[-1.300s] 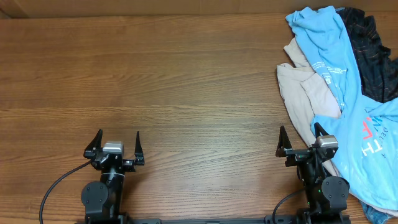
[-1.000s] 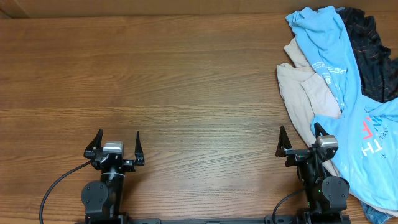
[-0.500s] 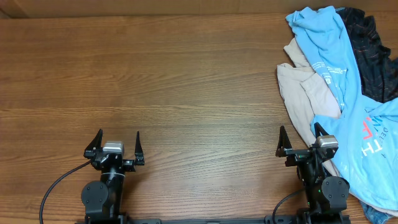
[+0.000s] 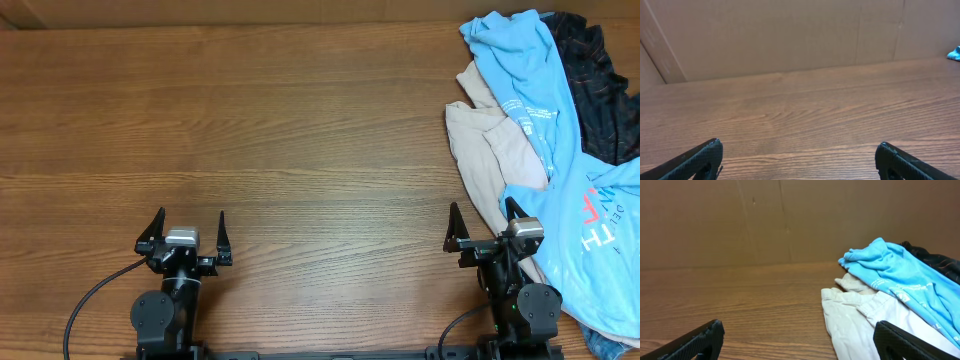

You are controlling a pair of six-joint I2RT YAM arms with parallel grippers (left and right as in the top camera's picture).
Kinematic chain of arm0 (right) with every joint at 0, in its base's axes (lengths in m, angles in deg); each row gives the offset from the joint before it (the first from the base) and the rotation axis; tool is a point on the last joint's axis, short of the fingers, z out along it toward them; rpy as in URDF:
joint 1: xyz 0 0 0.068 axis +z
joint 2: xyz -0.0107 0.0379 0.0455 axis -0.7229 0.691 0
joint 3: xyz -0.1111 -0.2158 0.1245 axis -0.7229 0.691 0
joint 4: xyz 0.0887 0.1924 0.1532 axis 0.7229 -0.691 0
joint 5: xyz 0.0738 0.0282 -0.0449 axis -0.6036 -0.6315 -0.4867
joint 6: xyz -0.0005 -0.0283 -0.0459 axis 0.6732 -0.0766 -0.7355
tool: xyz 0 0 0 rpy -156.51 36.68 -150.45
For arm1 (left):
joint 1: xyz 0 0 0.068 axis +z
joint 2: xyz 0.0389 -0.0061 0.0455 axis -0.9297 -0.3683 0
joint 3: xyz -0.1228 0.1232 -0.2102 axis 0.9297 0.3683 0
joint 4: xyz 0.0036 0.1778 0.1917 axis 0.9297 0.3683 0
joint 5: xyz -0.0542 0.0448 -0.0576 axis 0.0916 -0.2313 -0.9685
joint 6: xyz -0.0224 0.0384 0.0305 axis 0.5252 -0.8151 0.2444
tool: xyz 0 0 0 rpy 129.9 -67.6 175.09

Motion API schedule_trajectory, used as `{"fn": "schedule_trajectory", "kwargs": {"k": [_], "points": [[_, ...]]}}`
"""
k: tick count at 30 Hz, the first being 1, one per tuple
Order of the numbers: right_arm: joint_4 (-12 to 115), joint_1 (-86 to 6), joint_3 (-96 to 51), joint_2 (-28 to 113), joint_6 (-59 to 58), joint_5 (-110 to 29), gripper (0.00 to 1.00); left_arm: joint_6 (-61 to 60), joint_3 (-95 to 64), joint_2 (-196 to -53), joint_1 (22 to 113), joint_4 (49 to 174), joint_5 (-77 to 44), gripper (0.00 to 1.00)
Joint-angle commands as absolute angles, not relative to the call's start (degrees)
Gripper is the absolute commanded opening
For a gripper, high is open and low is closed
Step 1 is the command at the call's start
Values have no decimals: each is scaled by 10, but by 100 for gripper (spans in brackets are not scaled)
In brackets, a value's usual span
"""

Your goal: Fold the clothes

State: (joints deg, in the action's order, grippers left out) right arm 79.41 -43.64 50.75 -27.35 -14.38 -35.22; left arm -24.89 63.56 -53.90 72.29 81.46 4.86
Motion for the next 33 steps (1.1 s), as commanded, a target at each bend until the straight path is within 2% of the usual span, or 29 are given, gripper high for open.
{"fn": "schedule_trajectory", "kwargs": {"k": [1, 33], "points": [[799, -438, 513, -280, -141, -353, 100, -241, 638, -541, 729, 815, 42, 100], [799, -438, 513, -280, -140, -353, 100, -241, 638, -542, 729, 812, 34, 100]]}}
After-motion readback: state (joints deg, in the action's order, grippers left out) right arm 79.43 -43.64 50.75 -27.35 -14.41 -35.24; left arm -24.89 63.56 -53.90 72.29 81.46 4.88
